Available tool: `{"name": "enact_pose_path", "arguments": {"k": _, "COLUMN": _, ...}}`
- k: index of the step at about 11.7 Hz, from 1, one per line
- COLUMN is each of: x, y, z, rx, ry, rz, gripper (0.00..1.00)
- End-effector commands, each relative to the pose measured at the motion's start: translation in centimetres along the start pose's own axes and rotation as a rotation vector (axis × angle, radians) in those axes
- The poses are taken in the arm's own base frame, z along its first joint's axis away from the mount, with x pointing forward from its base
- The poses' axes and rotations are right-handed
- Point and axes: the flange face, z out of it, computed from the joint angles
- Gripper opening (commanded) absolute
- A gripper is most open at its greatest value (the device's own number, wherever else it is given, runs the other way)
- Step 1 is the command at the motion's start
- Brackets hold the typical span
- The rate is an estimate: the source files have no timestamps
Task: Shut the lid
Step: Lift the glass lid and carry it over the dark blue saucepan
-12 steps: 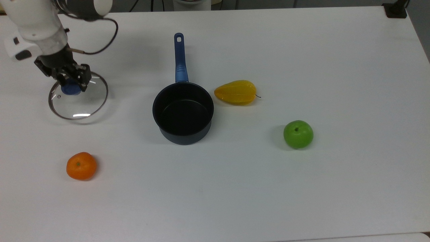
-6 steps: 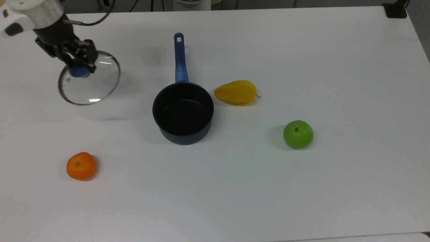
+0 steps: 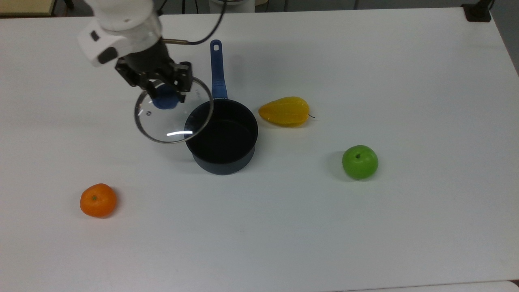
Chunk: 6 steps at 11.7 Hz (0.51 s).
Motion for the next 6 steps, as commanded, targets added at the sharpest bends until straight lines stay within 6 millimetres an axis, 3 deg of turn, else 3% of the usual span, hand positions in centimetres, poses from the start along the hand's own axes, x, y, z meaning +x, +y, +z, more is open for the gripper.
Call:
{"name": "enact_pose_path", "arguments": {"k": 1, "x": -0.2, "y": -6.5, "z": 0.4, "rx": -0.085, "ry": -0.008, "rz": -0.073, "gripper": 0.35}}
{"name": "enact_pose_path", "arguments": {"k": 3, "x": -0.4, "y": -9.3, "z": 2.0, "rx": -0.103, "ry": -0.025, "rz": -0.099, "gripper": 0.35}}
{"name": "enact_pose_path", "arguments": {"k": 6, "x": -0.6, "y": -11.4, "z": 3.9, "rx": -0.119, "ry": -0.046, "rz": -0.125, "gripper": 0.35}}
